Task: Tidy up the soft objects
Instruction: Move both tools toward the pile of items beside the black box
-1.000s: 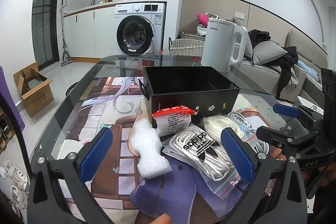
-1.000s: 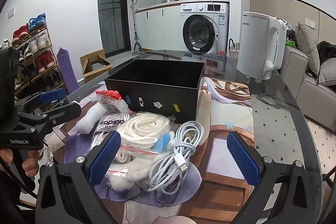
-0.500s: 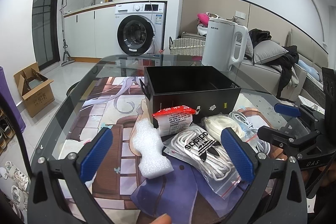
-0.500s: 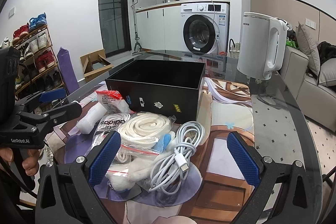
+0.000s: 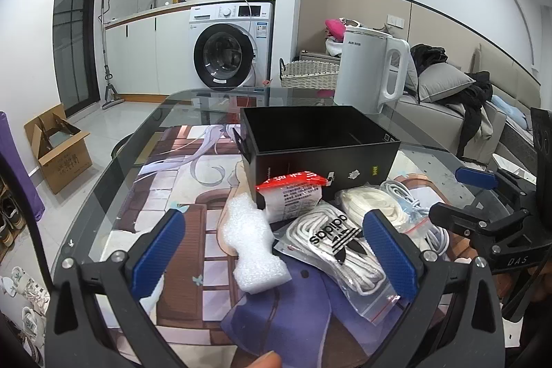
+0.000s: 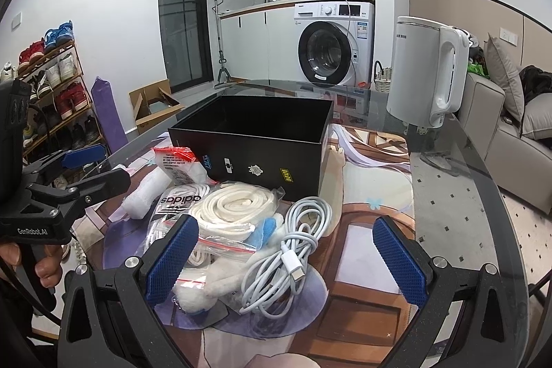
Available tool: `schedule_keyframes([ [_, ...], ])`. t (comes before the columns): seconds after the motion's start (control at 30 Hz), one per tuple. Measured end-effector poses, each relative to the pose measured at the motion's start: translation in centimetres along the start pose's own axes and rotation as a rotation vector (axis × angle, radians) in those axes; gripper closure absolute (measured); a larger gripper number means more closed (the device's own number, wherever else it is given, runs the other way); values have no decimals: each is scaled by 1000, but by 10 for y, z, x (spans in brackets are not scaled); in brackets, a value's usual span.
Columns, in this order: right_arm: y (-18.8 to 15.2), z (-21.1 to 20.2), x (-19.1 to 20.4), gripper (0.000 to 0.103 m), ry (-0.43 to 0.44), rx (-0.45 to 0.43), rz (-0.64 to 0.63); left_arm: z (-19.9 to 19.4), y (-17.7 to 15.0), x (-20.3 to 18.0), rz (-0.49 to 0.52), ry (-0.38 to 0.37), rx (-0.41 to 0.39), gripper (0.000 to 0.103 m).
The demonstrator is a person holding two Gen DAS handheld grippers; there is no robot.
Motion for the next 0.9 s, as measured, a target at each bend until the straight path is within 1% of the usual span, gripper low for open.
schedule_keyframes([
  [0.33,-1,1,-9,0,-22,15,16,4,1,10,7,11,21,0],
  [0.47,-2,2,-14,0,-32,28,35,8,-1,18,2,11,43,0],
  [0.63,-3,4,-20,0,-44,37,51,18,-4,26,-7,32,82,0],
  [0.8,-6,10,-26,0,-55,70,71,27,-9,26,-6,39,112,0],
  [0.9,-9,16,-28,0,-67,99,55,30,-11,26,-5,39,123,0],
])
Point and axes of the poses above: each gripper's, at about its wrist camera, not at the fingertips, and z roughly the way its jaws point, x to its left, y to its top, the point moved 5 cm from there along z, roughly the way its jaws point, and after that the axes turned 4 degrees about x, right-handed, at the moved point
